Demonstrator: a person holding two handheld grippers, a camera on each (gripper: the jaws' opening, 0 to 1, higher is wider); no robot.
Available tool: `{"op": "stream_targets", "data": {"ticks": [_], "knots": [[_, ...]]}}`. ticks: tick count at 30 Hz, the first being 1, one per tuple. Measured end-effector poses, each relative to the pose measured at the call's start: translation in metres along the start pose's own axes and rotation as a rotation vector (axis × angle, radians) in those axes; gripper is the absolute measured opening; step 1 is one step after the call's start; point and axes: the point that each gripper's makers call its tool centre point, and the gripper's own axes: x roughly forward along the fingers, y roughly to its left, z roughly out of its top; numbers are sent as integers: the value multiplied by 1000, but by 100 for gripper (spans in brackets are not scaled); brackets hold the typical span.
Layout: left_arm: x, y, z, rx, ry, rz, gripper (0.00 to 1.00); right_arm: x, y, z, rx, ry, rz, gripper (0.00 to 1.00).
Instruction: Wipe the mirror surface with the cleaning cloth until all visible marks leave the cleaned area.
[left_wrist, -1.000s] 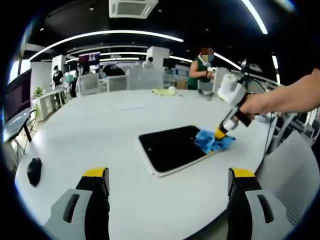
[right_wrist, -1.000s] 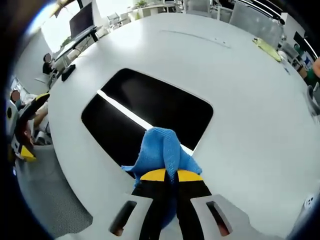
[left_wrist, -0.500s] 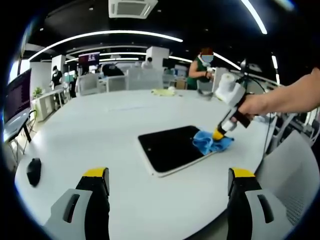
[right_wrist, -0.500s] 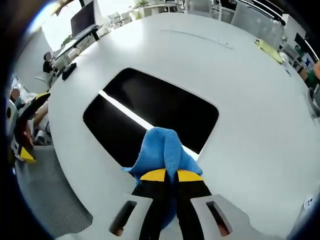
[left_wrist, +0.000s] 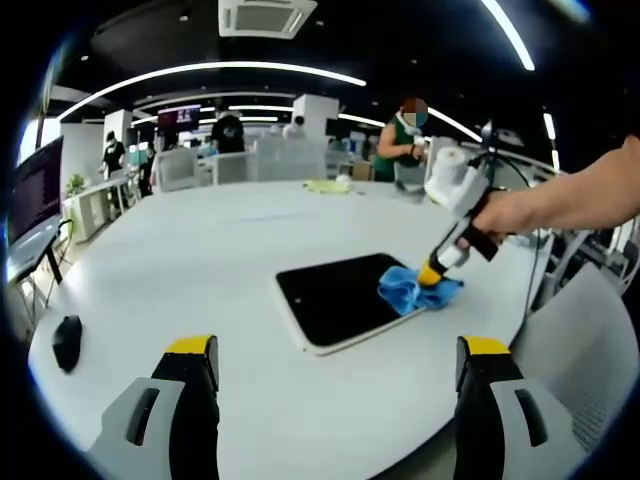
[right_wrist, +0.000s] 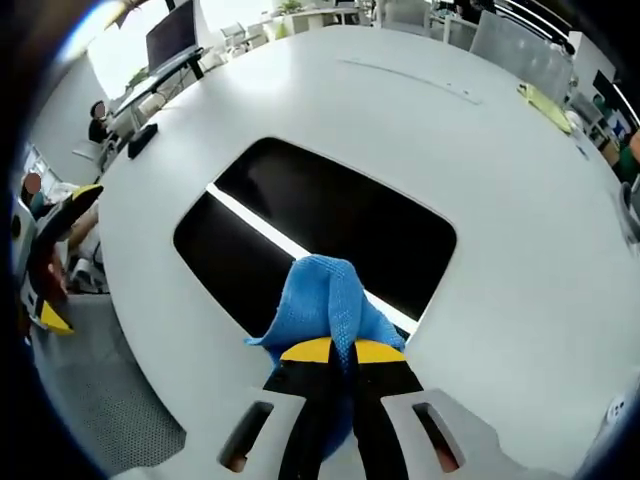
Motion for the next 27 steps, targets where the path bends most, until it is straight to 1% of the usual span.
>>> {"op": "stream_targets", "data": {"ticks": [19, 27], "knots": [[0, 1, 1, -3, -6, 3, 99, 9, 29, 19, -43, -1, 23, 1], [0, 1, 0, -3, -3, 1, 99, 14, 43, 29, -55, -17, 33, 2]]}}
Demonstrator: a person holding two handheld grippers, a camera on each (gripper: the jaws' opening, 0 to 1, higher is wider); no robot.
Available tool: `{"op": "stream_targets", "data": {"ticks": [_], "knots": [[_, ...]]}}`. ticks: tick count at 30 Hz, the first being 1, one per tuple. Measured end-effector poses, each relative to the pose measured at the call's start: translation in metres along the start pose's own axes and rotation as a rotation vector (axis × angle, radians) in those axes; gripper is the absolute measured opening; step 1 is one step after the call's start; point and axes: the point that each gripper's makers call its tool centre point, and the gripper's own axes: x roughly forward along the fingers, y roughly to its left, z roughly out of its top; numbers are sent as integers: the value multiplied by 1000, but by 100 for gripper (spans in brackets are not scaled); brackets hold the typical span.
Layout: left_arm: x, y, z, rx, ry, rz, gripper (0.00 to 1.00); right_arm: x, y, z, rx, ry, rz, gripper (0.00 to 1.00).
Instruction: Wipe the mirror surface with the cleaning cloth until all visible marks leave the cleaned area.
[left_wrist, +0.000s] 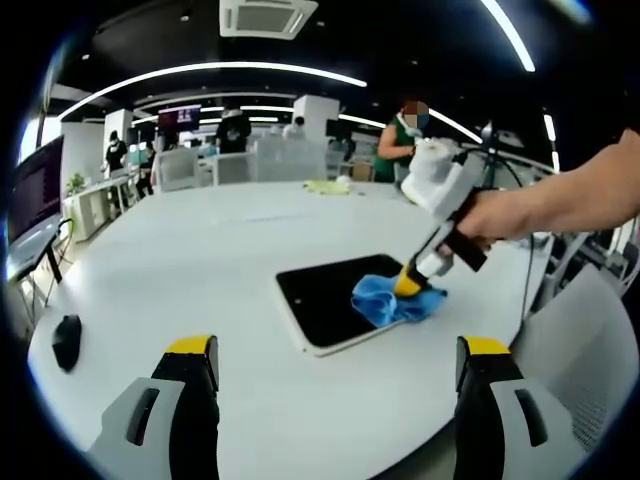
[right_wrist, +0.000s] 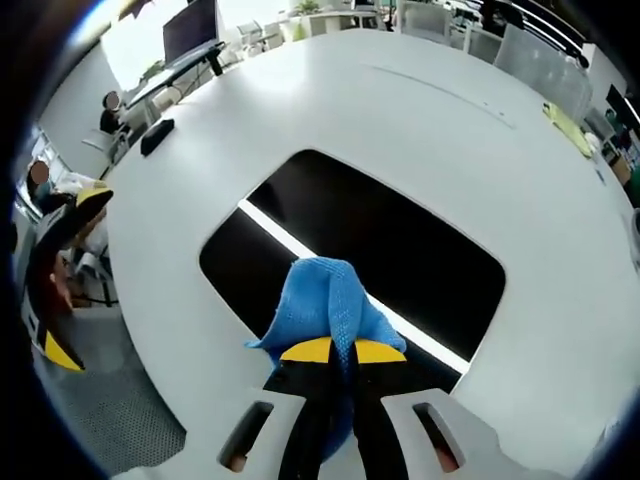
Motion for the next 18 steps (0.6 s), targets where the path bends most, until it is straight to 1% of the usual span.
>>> {"op": "stream_targets", "data": {"ticks": [5, 18], "knots": [[0, -1, 0, 1, 0, -3, 99, 4, 11, 8, -16, -3, 9, 2], [0, 0, 0, 0, -3, -4, 99, 16, 41, 33, -93, -2, 33, 2]]}}
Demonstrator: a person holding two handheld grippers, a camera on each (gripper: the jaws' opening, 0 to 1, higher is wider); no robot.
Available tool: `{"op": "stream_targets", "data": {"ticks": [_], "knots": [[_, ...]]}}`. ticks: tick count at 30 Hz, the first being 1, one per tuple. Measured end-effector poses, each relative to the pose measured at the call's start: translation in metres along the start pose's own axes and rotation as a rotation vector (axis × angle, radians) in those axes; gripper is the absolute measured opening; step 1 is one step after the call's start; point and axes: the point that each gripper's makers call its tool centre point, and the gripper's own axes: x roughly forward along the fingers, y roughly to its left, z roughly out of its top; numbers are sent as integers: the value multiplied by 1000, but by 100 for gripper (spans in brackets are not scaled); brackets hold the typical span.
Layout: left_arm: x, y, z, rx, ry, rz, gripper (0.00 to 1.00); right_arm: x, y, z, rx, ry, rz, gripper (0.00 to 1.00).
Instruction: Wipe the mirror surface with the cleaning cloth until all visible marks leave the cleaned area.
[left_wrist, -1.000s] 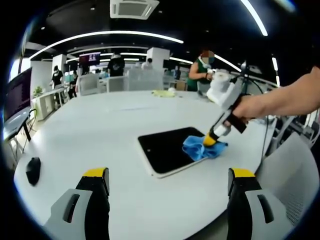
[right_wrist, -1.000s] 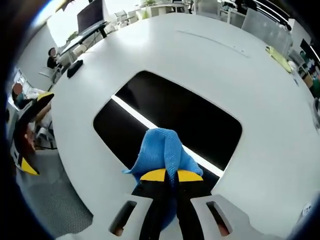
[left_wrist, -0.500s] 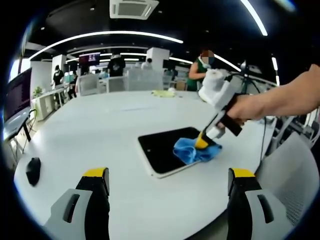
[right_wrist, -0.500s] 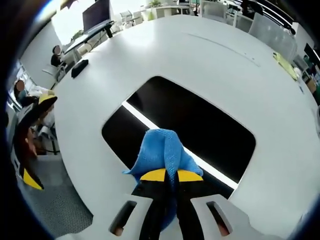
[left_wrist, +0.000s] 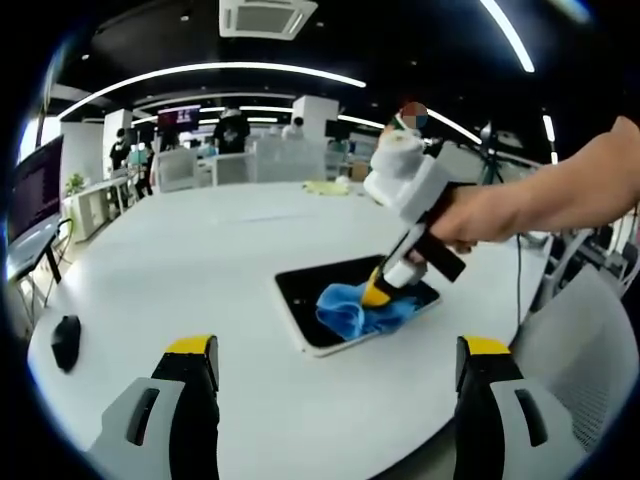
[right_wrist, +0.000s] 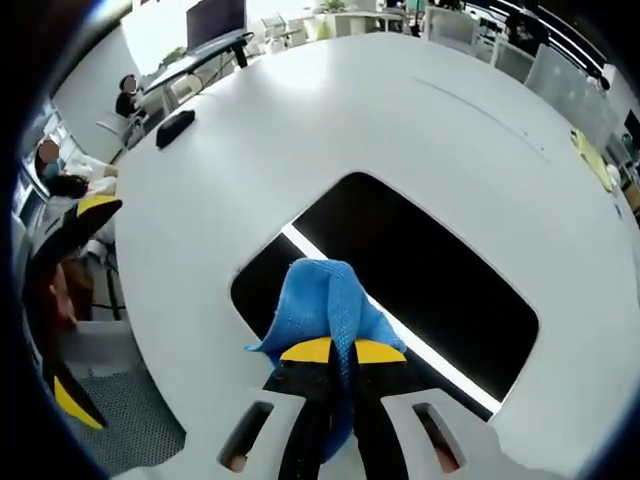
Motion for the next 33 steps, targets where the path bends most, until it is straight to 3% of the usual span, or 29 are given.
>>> {"op": "stream_targets", "data": {"ticks": [15, 33], "knots": [[0, 1, -1, 1, 2, 2, 99, 12, 27, 23, -52, -9, 30, 2], [0, 0, -1, -1, 5, 3, 99, 17, 42, 34, -100, -22, 48, 2]]}}
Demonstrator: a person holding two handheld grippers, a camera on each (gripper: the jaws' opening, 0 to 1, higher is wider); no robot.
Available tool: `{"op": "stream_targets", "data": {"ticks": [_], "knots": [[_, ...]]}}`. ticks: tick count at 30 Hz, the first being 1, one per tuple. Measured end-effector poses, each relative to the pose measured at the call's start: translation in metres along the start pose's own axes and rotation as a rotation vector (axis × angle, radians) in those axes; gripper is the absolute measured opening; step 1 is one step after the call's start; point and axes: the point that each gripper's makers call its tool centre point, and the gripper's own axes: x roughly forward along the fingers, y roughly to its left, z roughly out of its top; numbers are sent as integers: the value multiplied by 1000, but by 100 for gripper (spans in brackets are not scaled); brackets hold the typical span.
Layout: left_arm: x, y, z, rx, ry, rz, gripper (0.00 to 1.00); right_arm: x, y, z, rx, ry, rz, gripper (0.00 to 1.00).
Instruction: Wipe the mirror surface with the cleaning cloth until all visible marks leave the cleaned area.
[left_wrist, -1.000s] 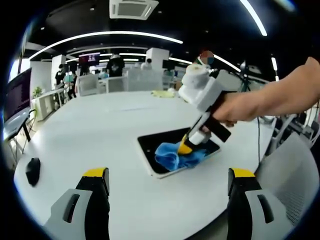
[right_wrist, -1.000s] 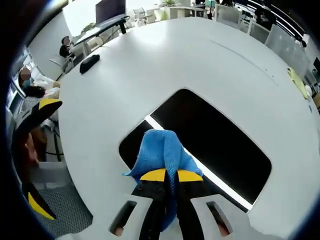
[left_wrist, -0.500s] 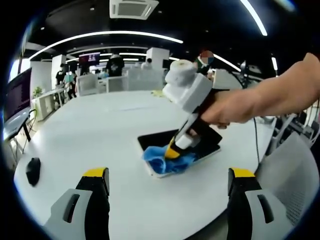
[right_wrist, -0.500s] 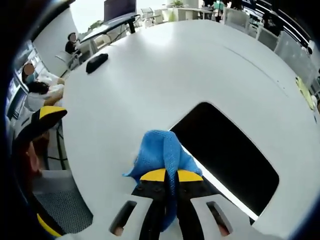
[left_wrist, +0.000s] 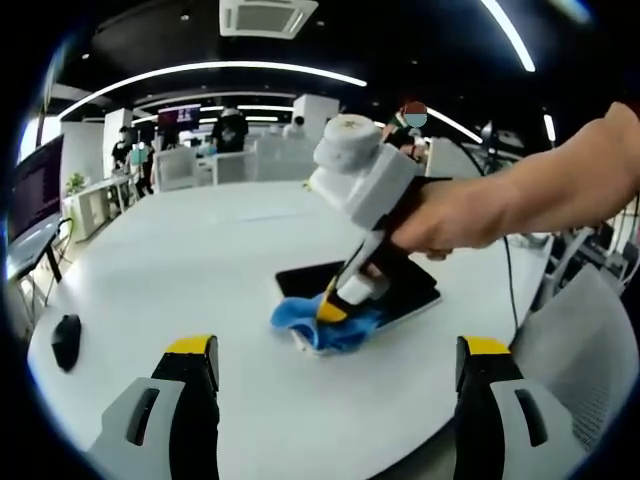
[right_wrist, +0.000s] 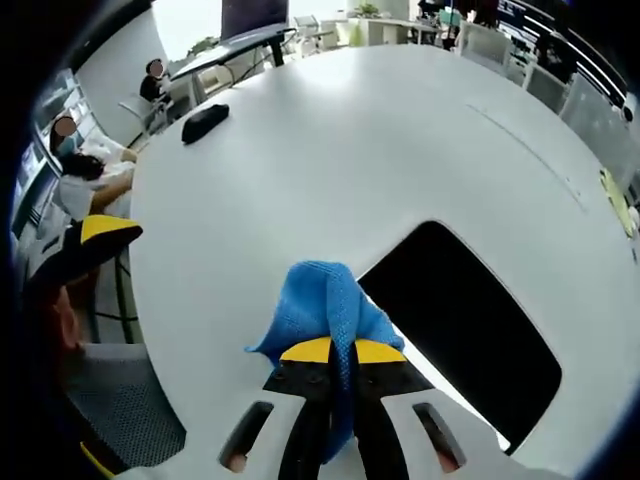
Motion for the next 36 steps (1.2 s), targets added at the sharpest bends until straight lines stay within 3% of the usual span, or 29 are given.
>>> {"op": "stream_targets", "data": {"ticks": [36], "knots": [[0, 2, -2, 4, 7, 4, 99, 0, 0, 0, -29, -14, 13, 1]]}}
